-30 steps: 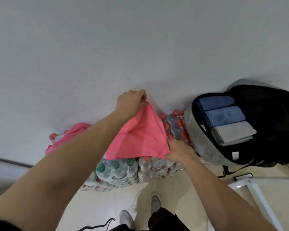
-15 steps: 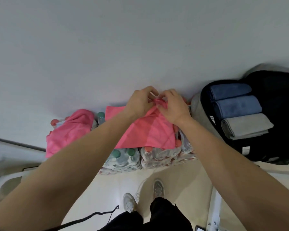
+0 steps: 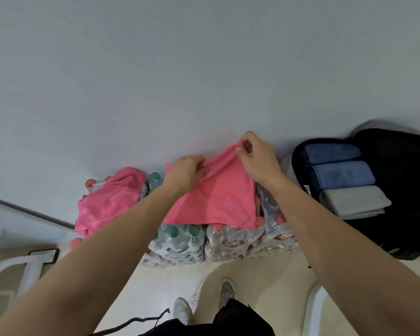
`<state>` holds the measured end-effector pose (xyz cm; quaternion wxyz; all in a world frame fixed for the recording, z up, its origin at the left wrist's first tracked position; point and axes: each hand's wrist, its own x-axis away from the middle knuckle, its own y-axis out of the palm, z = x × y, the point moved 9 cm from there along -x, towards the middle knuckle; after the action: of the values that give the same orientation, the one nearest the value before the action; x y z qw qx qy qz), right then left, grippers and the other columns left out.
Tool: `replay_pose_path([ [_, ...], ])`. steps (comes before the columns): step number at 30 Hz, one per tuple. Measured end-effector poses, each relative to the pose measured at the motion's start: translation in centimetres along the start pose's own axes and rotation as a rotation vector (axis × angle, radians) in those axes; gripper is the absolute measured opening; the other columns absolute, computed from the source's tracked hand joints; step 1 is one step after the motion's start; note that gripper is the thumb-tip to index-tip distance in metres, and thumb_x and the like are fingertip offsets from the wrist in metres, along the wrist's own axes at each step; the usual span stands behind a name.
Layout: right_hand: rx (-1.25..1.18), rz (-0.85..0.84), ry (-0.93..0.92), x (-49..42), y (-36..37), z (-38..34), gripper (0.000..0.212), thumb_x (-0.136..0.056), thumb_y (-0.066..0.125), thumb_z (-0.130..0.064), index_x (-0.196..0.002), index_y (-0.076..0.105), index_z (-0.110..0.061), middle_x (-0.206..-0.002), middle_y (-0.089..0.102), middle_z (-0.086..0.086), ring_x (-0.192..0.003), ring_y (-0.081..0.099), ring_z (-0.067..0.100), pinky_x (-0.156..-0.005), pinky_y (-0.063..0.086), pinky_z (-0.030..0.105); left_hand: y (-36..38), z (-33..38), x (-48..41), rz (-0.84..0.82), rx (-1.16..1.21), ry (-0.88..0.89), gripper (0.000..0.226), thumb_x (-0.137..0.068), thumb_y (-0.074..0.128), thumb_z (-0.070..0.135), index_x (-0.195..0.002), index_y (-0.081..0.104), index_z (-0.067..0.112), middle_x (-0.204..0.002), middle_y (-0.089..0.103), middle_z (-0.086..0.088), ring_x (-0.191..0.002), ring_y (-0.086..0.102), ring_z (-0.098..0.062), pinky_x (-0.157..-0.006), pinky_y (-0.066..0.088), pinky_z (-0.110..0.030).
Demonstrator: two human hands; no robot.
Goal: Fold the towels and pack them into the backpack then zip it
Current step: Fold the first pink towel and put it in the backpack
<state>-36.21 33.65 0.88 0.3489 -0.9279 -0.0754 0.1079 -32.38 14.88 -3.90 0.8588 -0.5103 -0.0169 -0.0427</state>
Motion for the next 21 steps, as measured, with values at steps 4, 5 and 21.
replay_pose_path([
  [4,-0.039,0.101,0.04,-0.8,-1.5,-0.8,0.005,-0.097,0.052,-0.02,-0.095,0.052,-0.015,-0.082,0.063,0.002,-0.08,0.061,0.025,-0.074,0.049,0.044,-3.2,-5.3,2.1,0.065,-0.037,-0.093,0.01,-0.09,0.062,0.031,-0.09,0.062,0.02,-0.083,0.067,-0.004,-0.082,0.061,-0.03,-0.064,0.043,-0.035],
  [5,-0.032,0.115,0.047,-1.0,-1.6,-1.0,0.005,-0.097,0.051,-0.02,-0.097,0.051,-0.015,-0.084,0.063,0.003,-0.083,0.061,0.027,-0.074,0.05,0.044,-4.2,-6.5,2.7,0.085,-0.034,-0.114,0.01,-0.091,0.062,0.032,-0.092,0.064,0.021,-0.083,0.067,-0.003,-0.082,0.062,-0.028,-0.065,0.044,-0.034],
  [21,-0.127,0.202,0.065,-2.3,-3.8,-8.4,0.009,-0.104,0.039,-0.023,-0.105,0.044,-0.015,-0.086,0.054,-0.002,-0.074,0.052,0.016,-0.058,0.035,0.028,-20.2,-9.0,7.0,0.535,0.433,-0.228,0.022,-0.099,0.048,0.027,-0.095,0.059,0.009,-0.087,0.061,-0.003,-0.079,0.052,-0.02,-0.067,0.039,-0.033],
])
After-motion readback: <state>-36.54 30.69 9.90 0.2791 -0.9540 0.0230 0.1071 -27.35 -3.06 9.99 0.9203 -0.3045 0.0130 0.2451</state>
